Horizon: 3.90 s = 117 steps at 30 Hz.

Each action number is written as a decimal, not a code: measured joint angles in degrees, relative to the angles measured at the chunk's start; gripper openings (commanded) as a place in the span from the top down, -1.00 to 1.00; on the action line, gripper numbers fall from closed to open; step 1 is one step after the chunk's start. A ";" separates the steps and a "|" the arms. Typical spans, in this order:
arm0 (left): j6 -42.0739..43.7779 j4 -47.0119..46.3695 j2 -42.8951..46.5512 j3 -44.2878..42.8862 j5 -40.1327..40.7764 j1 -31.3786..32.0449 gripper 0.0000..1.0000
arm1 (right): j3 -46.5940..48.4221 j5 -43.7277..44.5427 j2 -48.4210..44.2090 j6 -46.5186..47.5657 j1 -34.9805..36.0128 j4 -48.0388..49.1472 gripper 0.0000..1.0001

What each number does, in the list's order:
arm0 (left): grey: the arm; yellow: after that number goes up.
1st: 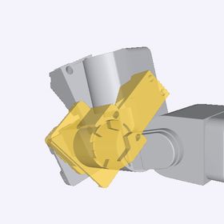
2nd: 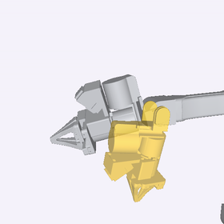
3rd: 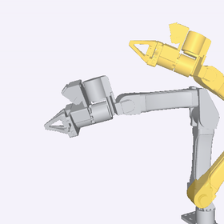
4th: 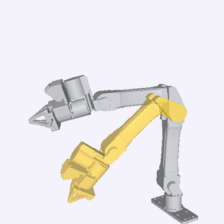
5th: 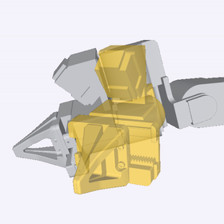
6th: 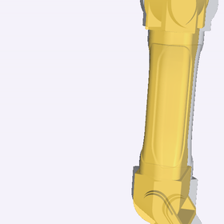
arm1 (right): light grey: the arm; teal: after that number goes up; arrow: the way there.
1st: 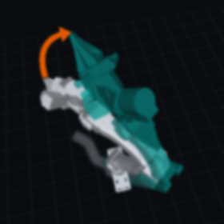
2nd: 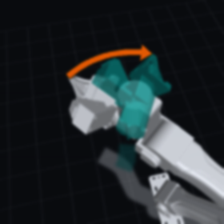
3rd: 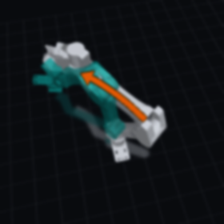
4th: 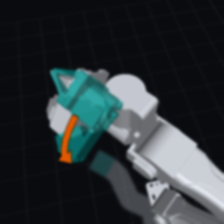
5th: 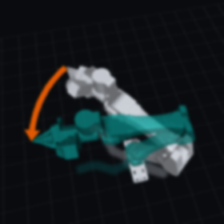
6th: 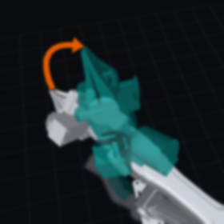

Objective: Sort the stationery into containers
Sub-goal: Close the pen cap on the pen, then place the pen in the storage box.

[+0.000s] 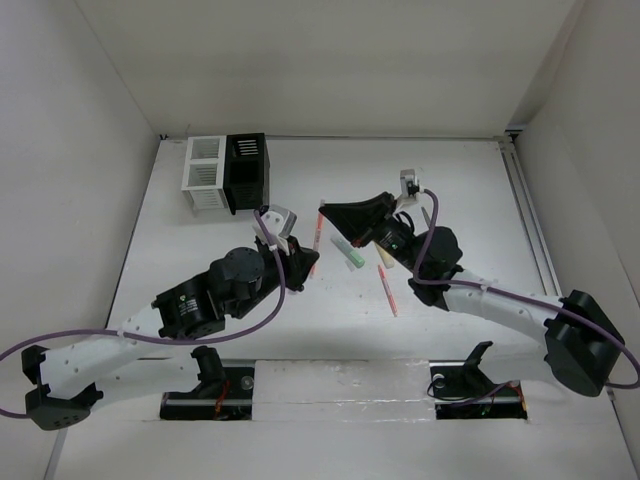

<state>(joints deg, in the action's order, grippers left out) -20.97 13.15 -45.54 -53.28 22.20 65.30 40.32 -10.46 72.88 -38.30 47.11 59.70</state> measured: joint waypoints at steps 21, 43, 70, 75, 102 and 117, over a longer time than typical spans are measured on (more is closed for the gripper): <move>0.57 1.42 0.42 0.00 0.35 0.04 1.00 | -1.03 1.64 0.31 0.61 1.03 0.94 1.00; 0.33 0.04 2.23 0.00 -0.48 0.20 1.00 | 0.07 -1.25 -0.50 1.49 2.19 -1.25 0.44; -4.76 -10.45 -8.52 -0.76 22.03 -1.49 1.00 | -7.17 -7.63 -19.71 1.29 -9.49 -15.98 -0.47; -6.01 -11.65 -16.63 -4.90 18.56 -13.00 1.00 | -8.96 -8.48 -27.19 2.05 -14.19 -19.96 -0.47; 14.25 -25.83 -71.17 -44.65 21.27 -53.20 1.00 | -16.85 -16.57 -33.27 3.65 -14.86 -26.53 -0.49; 13.77 -33.48 -74.31 -47.54 18.53 -56.74 1.00 | -16.87 -16.76 -30.14 5.75 -14.03 -27.15 -0.49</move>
<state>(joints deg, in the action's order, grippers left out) -7.20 -20.34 -119.85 -100.82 40.73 8.56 23.44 -27.22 42.74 -32.56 33.08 32.56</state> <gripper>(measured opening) 0.036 0.745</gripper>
